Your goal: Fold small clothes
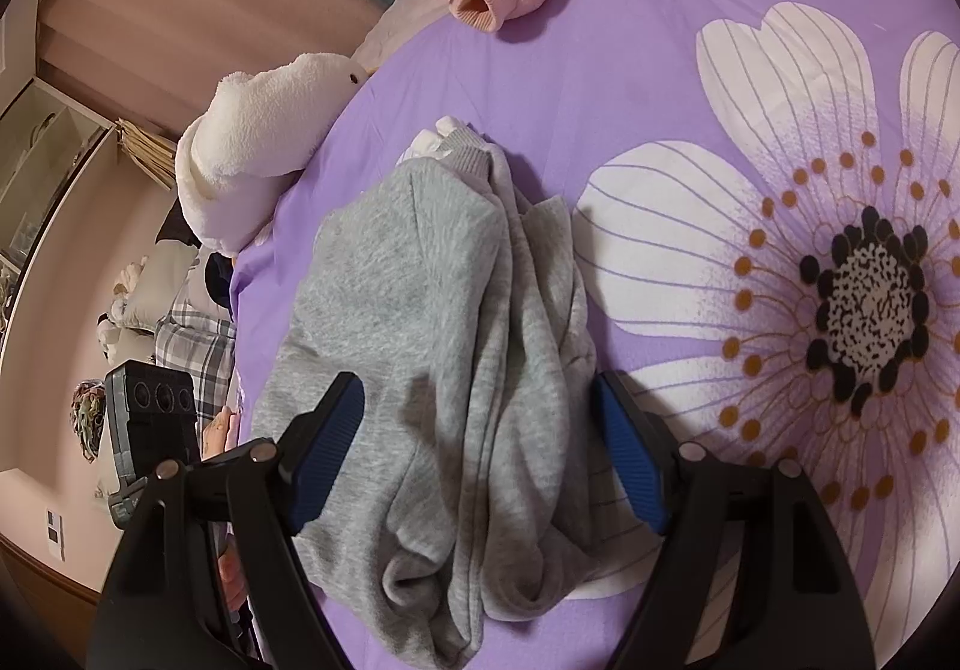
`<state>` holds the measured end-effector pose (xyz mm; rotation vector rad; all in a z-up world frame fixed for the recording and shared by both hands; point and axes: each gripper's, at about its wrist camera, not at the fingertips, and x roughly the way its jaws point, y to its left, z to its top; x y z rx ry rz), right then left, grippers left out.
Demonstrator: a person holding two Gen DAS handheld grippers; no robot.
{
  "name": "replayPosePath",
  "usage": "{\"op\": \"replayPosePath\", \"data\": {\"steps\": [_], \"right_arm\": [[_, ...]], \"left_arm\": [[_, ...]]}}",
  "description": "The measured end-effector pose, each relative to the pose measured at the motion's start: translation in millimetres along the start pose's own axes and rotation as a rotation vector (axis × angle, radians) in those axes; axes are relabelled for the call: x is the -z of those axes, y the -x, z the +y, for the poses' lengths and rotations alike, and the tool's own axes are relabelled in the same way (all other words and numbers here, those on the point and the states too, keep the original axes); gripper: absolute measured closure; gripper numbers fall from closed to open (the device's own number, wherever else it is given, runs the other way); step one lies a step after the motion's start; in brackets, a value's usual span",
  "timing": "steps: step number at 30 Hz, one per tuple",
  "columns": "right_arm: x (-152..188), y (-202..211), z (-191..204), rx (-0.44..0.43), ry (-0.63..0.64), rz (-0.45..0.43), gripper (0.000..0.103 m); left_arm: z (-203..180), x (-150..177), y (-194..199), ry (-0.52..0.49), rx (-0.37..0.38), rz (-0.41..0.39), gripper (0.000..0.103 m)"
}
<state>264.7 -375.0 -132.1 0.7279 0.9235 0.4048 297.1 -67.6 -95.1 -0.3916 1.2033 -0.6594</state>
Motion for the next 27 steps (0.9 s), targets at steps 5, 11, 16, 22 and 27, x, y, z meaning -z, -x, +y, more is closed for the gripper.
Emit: {"op": "replayPosePath", "data": {"steps": [5,11,16,22,27], "right_arm": [[-2.8,-4.2,2.9,0.009,0.015,0.004,0.024],[-6.5,-10.8,6.5,0.019,0.028,0.002,0.023],[-9.2,-14.6,8.2,0.021,0.036,0.004,0.023],[-12.5,-20.6,11.6,0.034,0.060,0.003,0.023],[-14.9,-26.7,16.7,0.048,0.083,-0.001,0.023]], "left_arm": [[5.5,-3.6,-9.8,0.021,0.020,0.014,0.011],[5.6,-6.3,-17.8,0.024,0.023,0.016,0.010],[4.0,-6.6,-20.2,0.016,0.012,0.014,0.008],[2.3,-9.0,-22.3,0.014,0.006,0.014,0.007],[-0.5,-10.4,-26.1,0.005,-0.008,0.011,0.006]]}}
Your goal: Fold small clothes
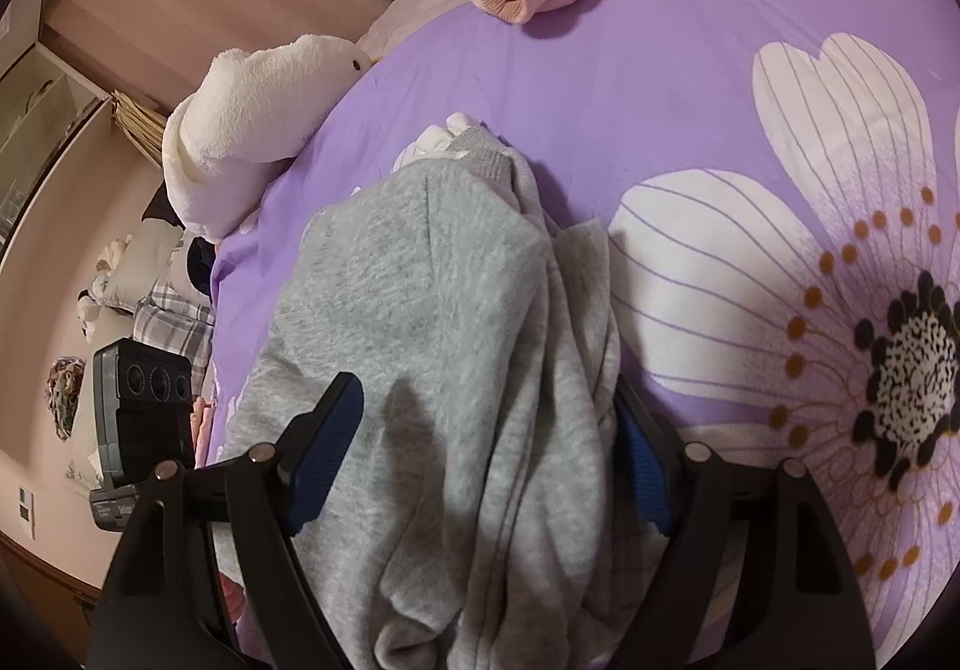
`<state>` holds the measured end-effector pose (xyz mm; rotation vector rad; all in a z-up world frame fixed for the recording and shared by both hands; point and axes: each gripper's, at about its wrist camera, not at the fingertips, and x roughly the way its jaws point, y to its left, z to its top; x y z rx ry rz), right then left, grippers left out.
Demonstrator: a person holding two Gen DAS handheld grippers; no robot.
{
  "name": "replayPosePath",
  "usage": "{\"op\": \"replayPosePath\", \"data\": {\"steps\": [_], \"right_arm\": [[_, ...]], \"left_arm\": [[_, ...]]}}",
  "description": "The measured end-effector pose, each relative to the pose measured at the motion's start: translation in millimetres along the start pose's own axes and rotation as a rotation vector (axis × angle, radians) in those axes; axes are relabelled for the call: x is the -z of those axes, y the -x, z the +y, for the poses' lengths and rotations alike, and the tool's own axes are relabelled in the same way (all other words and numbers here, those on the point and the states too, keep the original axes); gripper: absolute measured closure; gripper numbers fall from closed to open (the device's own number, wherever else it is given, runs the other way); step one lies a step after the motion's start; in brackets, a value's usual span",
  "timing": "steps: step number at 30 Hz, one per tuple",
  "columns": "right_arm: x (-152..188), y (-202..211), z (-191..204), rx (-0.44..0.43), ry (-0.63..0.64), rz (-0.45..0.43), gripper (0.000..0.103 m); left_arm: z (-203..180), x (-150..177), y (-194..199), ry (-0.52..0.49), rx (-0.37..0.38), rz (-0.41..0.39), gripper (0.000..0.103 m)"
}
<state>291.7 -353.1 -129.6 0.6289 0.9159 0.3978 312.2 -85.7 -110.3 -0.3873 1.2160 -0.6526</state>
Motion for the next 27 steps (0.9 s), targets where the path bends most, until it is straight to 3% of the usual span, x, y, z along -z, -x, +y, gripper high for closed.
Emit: {"op": "replayPosePath", "data": {"steps": [2,5,12,18,27], "right_arm": [[0.1,-2.0,4.0,0.021,0.019,-0.012,0.026],[3.5,-6.1,13.7,0.078,0.083,-0.022,0.050],[5.9,-1.4,31.8,0.128,0.181,-0.057,0.073],[8.3,5.7,53.4,0.136,0.254,-0.101,0.079],[15.0,17.0,95.0,0.073,0.338,-0.155,0.079]], "left_arm": [[-2.0,0.6,-1.3,-0.004,-0.009,-0.007,0.006],[-5.6,3.1,-0.9,-0.025,-0.029,-0.026,0.006],[-7.4,8.2,3.9,-0.031,-0.060,-0.062,0.016],[-8.3,11.4,16.7,-0.043,-0.039,-0.099,0.026],[-8.6,16.2,57.0,-0.059,-0.036,-0.159,0.028]]}}
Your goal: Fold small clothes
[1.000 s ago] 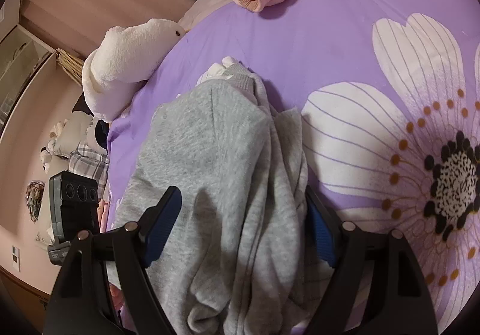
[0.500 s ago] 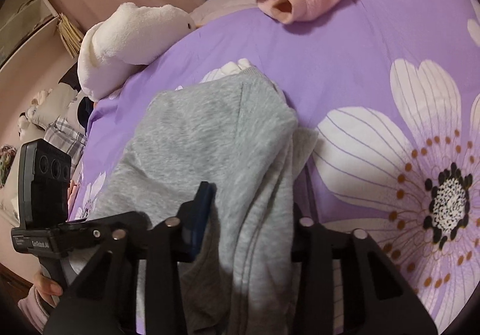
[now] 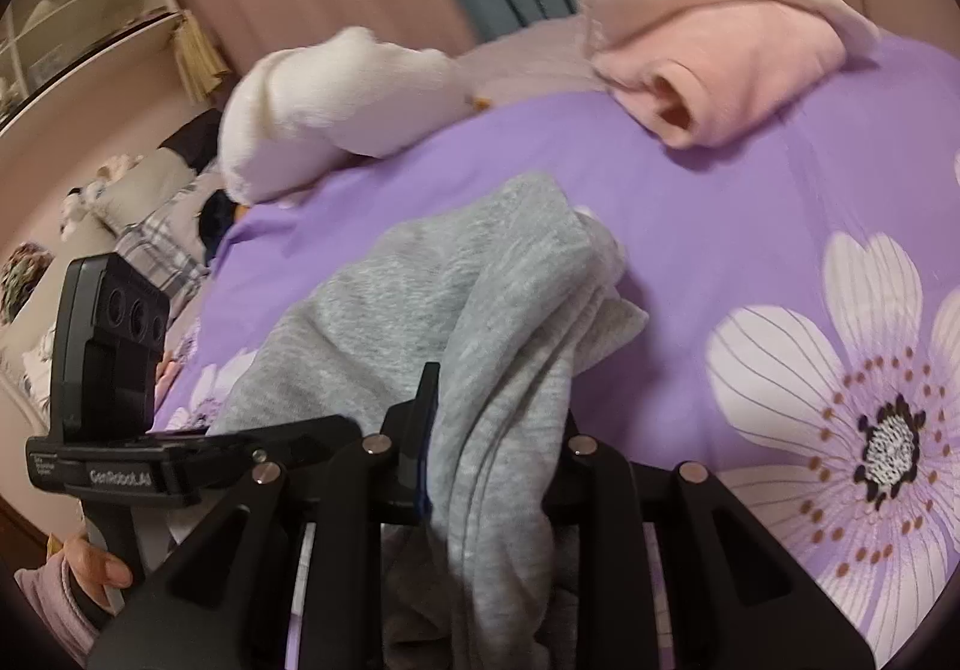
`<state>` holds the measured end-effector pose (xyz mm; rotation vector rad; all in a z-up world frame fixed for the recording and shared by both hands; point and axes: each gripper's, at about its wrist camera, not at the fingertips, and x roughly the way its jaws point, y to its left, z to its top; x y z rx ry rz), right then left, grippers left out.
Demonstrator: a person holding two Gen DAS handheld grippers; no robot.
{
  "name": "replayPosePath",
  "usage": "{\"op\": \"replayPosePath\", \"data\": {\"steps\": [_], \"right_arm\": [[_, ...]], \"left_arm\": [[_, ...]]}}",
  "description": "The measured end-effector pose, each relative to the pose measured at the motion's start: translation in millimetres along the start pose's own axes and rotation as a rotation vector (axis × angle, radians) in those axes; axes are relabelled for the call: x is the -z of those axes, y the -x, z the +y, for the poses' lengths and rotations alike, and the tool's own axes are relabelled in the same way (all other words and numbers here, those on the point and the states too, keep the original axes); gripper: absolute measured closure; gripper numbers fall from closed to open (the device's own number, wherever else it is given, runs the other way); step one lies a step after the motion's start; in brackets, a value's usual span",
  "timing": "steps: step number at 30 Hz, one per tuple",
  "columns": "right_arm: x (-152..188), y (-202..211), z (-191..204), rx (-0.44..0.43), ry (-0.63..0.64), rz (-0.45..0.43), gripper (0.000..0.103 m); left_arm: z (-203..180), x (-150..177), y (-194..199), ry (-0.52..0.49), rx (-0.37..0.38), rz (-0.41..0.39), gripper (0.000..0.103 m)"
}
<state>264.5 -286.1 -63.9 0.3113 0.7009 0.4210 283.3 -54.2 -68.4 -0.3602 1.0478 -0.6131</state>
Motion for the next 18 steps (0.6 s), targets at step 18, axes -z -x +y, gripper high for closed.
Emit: {"op": "replayPosePath", "data": {"steps": [18], "right_arm": [[23.9,-35.8,64.1,-0.091,0.015,0.100,0.078]], "left_arm": [[61.7,21.2,42.8,0.083,-0.101,0.020,0.028]]}}
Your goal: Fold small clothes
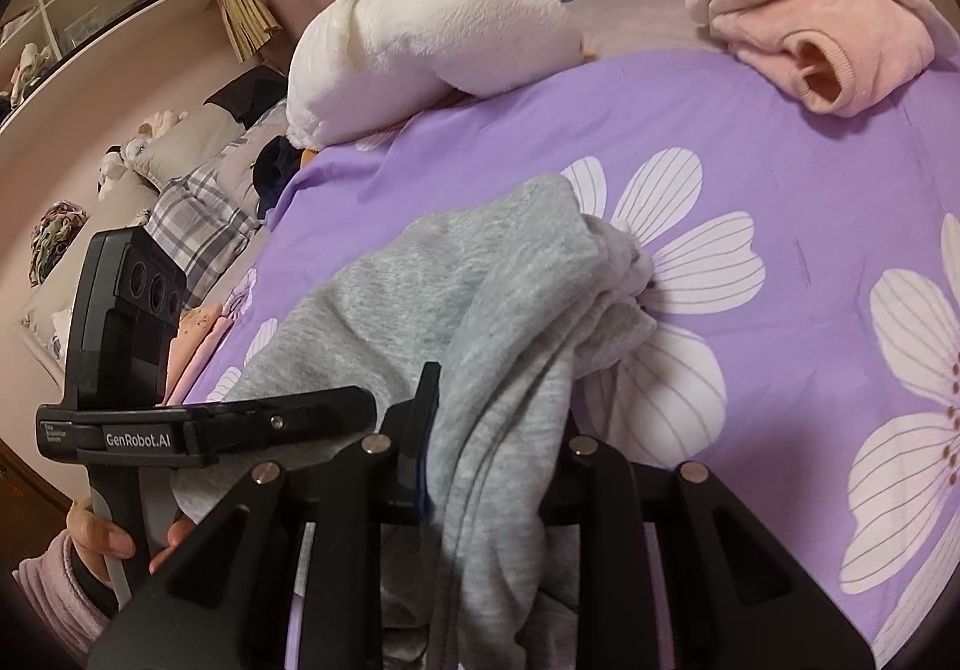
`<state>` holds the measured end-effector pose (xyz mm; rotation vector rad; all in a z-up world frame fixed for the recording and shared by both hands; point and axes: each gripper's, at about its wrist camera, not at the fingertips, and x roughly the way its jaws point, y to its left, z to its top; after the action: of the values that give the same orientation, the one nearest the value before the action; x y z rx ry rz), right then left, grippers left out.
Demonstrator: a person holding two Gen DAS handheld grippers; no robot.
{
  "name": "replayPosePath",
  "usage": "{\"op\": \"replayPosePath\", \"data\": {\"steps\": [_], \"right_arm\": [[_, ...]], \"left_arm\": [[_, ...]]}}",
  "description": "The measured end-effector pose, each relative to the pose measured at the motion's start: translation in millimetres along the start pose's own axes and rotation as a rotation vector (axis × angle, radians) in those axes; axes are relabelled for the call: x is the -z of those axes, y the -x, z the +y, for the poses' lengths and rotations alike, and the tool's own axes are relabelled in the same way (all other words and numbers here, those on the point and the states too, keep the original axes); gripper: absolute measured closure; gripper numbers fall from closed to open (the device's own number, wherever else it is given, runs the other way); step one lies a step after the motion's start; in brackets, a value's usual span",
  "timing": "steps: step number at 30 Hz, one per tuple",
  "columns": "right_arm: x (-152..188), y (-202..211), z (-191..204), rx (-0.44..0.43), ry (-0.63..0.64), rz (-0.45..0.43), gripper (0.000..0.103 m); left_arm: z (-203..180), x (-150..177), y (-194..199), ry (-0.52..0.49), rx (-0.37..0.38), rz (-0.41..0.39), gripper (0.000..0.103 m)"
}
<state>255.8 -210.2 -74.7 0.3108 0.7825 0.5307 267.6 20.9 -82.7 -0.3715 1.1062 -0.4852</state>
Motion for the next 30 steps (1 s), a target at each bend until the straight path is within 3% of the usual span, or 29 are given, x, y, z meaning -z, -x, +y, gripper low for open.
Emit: {"op": "replayPosePath", "data": {"steps": [5,13,18,23,30], "right_arm": [[6.6,-6.2,-13.4,0.011,-0.051,0.047,0.074],[18.3,-5.7,-39.4,0.009,-0.177,0.071,0.053],[24.2,-1.3,-49.7,0.055,-0.221,0.084,0.038],[22.5,1.8,-43.2,0.106,-0.192,0.075,0.035],[19.0,15.3,-33.4,0.176,-0.142,0.033,0.035]], "left_arm": [[-2.6,3.0,-9.8,-0.030,-0.049,0.019,0.028],[-1.7,7.3,-9.2,-0.054,-0.098,0.034,0.026],[1.4,13.6,-1.8,-0.050,-0.113,0.022,0.023],[-8.2,18.8,16.6,-0.090,-0.151,-0.022,0.023],[-5.1,30.8,62.1,-0.130,-0.203,-0.151,0.023]]}}
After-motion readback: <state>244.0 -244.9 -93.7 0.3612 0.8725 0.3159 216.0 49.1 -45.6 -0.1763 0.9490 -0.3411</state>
